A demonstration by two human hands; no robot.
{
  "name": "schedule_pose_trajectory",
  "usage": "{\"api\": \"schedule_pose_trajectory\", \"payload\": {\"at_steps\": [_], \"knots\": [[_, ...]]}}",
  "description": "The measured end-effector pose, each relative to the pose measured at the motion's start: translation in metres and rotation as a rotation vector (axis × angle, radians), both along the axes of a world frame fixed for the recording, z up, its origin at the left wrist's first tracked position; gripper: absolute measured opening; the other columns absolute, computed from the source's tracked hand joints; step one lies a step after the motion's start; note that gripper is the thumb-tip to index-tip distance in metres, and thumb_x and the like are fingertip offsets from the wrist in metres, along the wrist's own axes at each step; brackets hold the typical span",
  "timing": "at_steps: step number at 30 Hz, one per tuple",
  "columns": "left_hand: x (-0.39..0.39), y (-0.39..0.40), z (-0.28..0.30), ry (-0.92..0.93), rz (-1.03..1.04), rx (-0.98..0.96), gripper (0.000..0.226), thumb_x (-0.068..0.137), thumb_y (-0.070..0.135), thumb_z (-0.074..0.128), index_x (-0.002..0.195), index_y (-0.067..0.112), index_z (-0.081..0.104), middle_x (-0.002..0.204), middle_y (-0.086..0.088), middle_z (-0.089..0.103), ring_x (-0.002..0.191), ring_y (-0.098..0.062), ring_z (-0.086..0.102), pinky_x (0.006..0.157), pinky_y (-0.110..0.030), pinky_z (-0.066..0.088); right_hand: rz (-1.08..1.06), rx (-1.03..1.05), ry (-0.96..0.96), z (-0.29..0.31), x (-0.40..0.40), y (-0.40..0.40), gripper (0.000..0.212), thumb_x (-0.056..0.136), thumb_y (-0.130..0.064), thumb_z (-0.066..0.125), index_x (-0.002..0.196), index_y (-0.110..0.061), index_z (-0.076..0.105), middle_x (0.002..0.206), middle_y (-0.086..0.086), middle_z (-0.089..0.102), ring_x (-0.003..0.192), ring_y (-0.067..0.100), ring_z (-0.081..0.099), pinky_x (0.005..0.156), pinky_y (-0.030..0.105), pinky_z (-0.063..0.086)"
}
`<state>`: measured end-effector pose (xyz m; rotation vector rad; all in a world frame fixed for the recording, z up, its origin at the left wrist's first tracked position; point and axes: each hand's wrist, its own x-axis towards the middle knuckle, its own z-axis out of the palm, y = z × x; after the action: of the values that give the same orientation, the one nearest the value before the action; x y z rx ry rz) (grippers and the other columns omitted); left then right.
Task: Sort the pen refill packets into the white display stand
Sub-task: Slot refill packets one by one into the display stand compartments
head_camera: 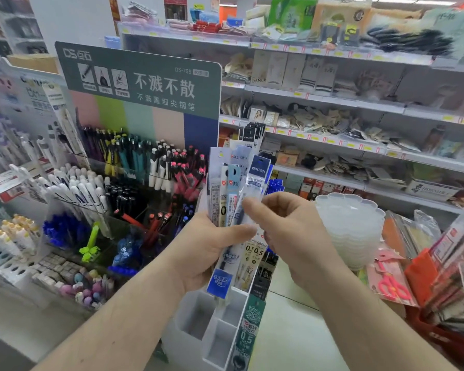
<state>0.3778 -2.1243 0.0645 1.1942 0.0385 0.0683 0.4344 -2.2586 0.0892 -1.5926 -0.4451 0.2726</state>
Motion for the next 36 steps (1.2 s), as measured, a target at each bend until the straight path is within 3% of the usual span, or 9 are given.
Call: {"api": "schedule_pose_trajectory", "payload": {"at_steps": [3,6,9,12,16,22,28,33,36], "knots": [[0.002,0.000,-0.003,0.001,-0.001,0.015,0.037,0.074,0.004,0.077,0.110,0.007,0.070,0.095,-0.015,0.072,0.084,-0.024,0.072,0.068,-0.031,0.059,-0.034,-0.003,-0.026,-0.005,0.002,0.003,0.017,0.081,-0.019,0.081,0.073,-0.012,0.068,0.065,0.002,0.064,0.056,0.010,0.055,0.053,0.024,0.046],[0.003,0.002,-0.005,0.014,0.011,0.047,0.039,0.073,0.006,0.072,0.112,0.005,0.069,0.096,-0.015,0.071,0.089,-0.028,0.069,0.078,-0.040,0.060,-0.027,0.047,0.025,-0.009,0.005,-0.001,0.015,0.086,-0.014,0.076,0.074,-0.012,0.067,0.065,0.005,0.059,0.049,0.009,0.046,0.046,0.020,0.038],[0.001,0.002,-0.006,0.018,0.010,0.084,0.039,0.074,0.006,0.073,0.112,0.004,0.069,0.101,-0.021,0.072,0.095,-0.038,0.068,0.089,-0.055,0.054,-0.027,0.090,0.089,-0.008,0.005,-0.005,0.015,0.091,-0.009,0.067,0.077,-0.010,0.065,0.055,-0.001,0.054,0.042,0.007,0.041,0.040,0.018,0.035],[0.001,-0.002,-0.005,0.040,0.060,0.151,0.043,0.070,0.010,0.079,0.112,0.011,0.071,0.109,-0.028,0.069,0.106,-0.055,0.060,0.097,-0.073,0.040,-0.038,0.041,0.068,-0.007,0.003,-0.004,0.006,0.089,-0.013,0.071,0.085,-0.011,0.067,0.061,-0.004,0.066,0.049,0.008,0.057,0.047,0.020,0.045],[0.004,-0.003,-0.008,0.039,0.034,0.207,0.031,0.078,0.002,0.077,0.105,0.017,0.076,0.106,-0.017,0.074,0.103,-0.035,0.070,0.091,-0.052,0.055,-0.044,-0.073,-0.037,-0.009,0.001,-0.005,0.010,0.082,-0.015,0.080,0.089,-0.018,0.074,0.083,0.002,0.077,0.080,0.021,0.074,0.071,0.039,0.062],[0.005,-0.002,-0.009,0.072,0.045,0.198,0.053,0.064,0.014,0.076,0.115,0.003,0.066,0.102,-0.014,0.076,0.097,-0.030,0.073,0.085,-0.041,0.059,-0.093,0.104,0.045,-0.005,0.014,-0.026,0.010,0.091,-0.005,0.065,0.081,-0.006,0.069,0.058,-0.002,0.064,0.042,0.005,0.047,0.042,0.016,0.038],[0.007,-0.008,-0.008,0.155,0.099,0.251,0.045,0.074,0.011,0.077,0.116,0.003,0.063,0.101,-0.012,0.076,0.097,-0.028,0.073,0.094,-0.050,0.055,-0.474,-0.075,-0.113,-0.024,0.060,-0.075,0.025,0.097,-0.021,0.063,0.075,-0.015,0.071,0.056,0.000,0.065,0.052,0.011,0.056,0.052,0.022,0.047],[0.007,-0.025,-0.012,0.176,0.138,0.250,0.026,0.083,0.001,0.072,0.108,0.008,0.068,0.097,-0.008,0.077,0.094,-0.025,0.074,0.087,-0.042,0.058,-0.528,-0.248,-0.063,-0.077,0.103,-0.088,0.021,0.094,-0.019,0.067,0.073,-0.019,0.070,0.068,0.001,0.073,0.074,0.028,0.072,0.075,0.047,0.060],[0.008,-0.037,-0.022,0.213,0.145,0.174,0.023,0.084,-0.003,0.069,0.104,0.006,0.068,0.088,-0.008,0.077,0.081,-0.024,0.075,0.070,-0.035,0.061,-0.539,-0.286,-0.038,-0.099,0.123,-0.085,0.019,0.093,-0.018,0.066,0.074,-0.019,0.069,0.073,0.002,0.073,0.079,0.026,0.072,0.082,0.052,0.059]]}}
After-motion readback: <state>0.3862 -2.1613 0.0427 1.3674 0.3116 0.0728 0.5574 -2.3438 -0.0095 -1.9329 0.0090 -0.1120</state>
